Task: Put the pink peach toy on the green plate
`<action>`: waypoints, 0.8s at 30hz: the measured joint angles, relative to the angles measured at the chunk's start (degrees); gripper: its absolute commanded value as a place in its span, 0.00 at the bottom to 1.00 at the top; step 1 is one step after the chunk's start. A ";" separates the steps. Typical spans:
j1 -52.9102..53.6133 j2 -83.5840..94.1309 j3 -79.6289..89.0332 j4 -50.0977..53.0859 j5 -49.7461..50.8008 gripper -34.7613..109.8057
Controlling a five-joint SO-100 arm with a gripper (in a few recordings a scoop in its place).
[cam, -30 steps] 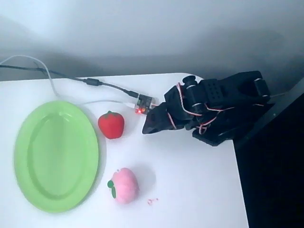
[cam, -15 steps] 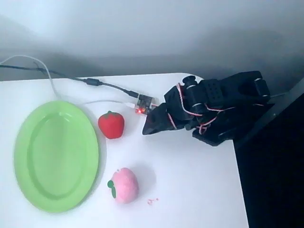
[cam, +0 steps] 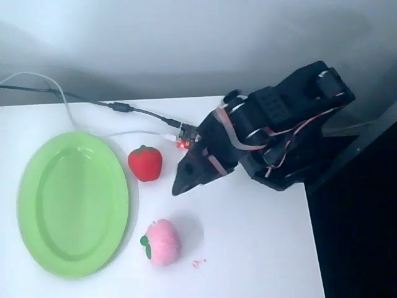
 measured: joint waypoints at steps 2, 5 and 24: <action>-2.02 -5.01 -3.52 -0.62 2.64 0.27; -4.31 -11.34 -6.33 -1.76 7.47 0.24; -8.79 -40.52 -27.42 -7.91 20.65 0.67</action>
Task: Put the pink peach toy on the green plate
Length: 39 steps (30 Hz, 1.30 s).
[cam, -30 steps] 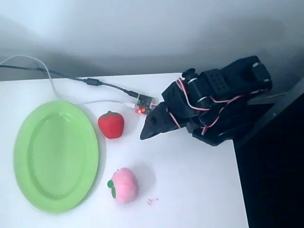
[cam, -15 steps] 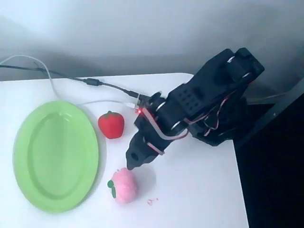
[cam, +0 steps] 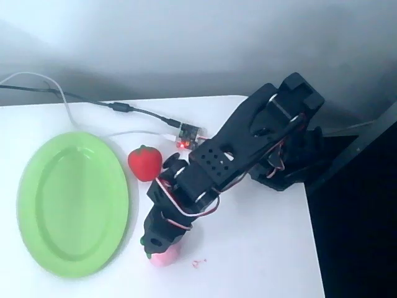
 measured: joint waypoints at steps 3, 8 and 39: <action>-0.35 -2.11 -0.62 -0.09 1.85 0.66; -2.46 -7.29 -0.79 -0.09 5.45 0.63; -2.55 -5.10 -2.20 6.77 10.02 0.24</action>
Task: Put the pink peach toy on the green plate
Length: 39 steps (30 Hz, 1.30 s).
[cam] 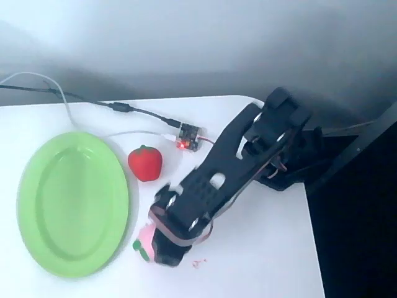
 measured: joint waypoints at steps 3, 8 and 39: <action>4.83 9.58 0.09 1.32 -0.79 0.24; 15.56 14.50 0.18 -5.19 -9.23 0.24; 26.89 -36.91 -32.43 -24.70 -33.05 0.57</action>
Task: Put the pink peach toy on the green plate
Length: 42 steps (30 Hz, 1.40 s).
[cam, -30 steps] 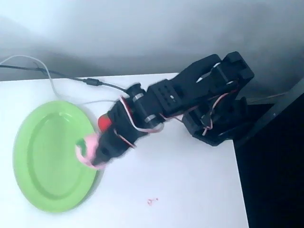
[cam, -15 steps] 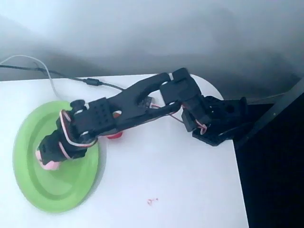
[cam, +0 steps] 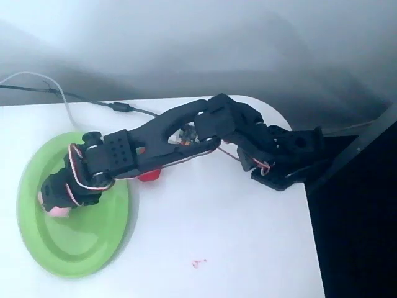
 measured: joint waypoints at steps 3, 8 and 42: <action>-0.18 0.00 -0.35 0.00 1.67 0.61; 0.09 0.00 -0.35 0.00 4.04 0.60; 1.76 121.90 94.31 36.04 18.28 0.24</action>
